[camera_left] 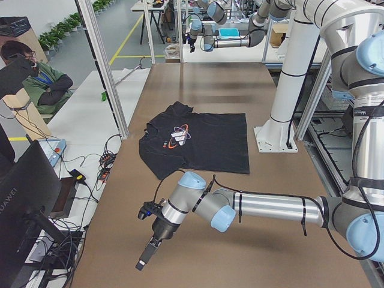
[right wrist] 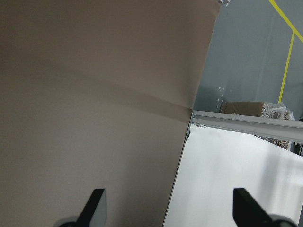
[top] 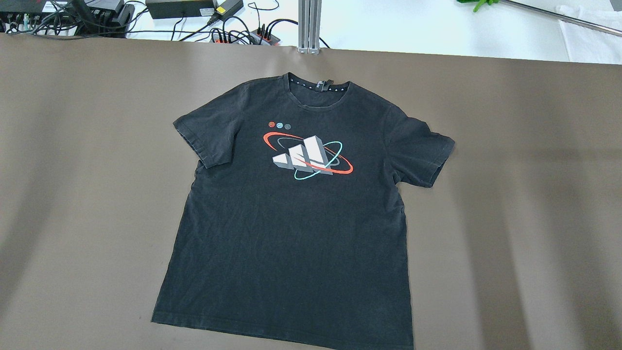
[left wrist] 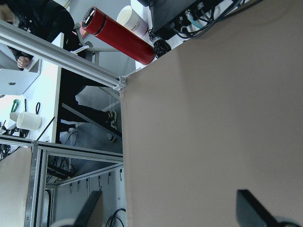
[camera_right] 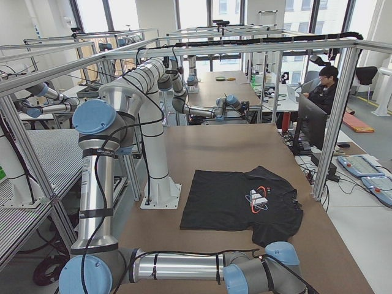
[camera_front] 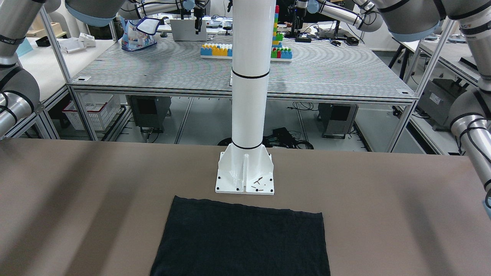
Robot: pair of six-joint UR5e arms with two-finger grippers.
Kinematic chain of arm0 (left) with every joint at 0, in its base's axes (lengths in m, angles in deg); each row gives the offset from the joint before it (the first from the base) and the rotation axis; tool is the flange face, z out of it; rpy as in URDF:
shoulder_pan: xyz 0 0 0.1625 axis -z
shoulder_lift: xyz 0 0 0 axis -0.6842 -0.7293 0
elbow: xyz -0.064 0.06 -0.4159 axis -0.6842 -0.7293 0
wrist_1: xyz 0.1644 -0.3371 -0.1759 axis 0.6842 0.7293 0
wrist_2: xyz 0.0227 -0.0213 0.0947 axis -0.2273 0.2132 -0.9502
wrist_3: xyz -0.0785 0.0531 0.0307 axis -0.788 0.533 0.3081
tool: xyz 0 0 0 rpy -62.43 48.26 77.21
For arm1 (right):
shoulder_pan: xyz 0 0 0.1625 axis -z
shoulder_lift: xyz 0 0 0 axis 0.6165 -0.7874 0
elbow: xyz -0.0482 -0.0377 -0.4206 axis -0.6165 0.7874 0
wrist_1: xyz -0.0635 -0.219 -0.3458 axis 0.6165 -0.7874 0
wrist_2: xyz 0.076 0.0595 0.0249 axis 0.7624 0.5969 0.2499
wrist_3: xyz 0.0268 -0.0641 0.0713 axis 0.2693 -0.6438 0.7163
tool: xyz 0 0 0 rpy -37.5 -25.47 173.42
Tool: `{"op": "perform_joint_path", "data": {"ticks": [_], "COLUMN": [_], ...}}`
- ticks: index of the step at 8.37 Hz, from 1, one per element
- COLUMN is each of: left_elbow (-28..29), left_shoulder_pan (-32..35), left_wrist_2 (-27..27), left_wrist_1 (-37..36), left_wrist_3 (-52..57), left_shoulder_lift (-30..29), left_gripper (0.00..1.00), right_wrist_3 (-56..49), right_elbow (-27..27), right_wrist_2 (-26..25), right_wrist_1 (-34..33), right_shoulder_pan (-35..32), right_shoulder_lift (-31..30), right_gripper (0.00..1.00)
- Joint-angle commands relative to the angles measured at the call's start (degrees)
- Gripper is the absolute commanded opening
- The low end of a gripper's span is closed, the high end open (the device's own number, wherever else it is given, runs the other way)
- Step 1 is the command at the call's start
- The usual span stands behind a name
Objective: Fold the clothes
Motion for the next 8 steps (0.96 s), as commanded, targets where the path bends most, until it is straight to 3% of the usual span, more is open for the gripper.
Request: {"op": "perform_joint_path", "data": {"ticks": [1, 8], "left_elbow": [0.0, -0.6], "left_shoulder_pan": [1.9, 2.0], "left_wrist_2": [0.1, 0.1], "left_wrist_1": [-0.3, -0.1], "left_wrist_3": [0.3, -0.2], "left_shoulder_lift": [-0.3, 0.1], "left_gripper": [1.00, 1.00], "right_wrist_3": [0.0, 0.0], "right_elbow": [0.1, -0.6], "right_wrist_2": [0.0, 0.6], "right_wrist_1": [0.0, 0.0], "right_shoulder_pan": [0.0, 0.2], "right_shoulder_lift": [0.0, 0.6], "right_gripper": [0.94, 0.94]}}
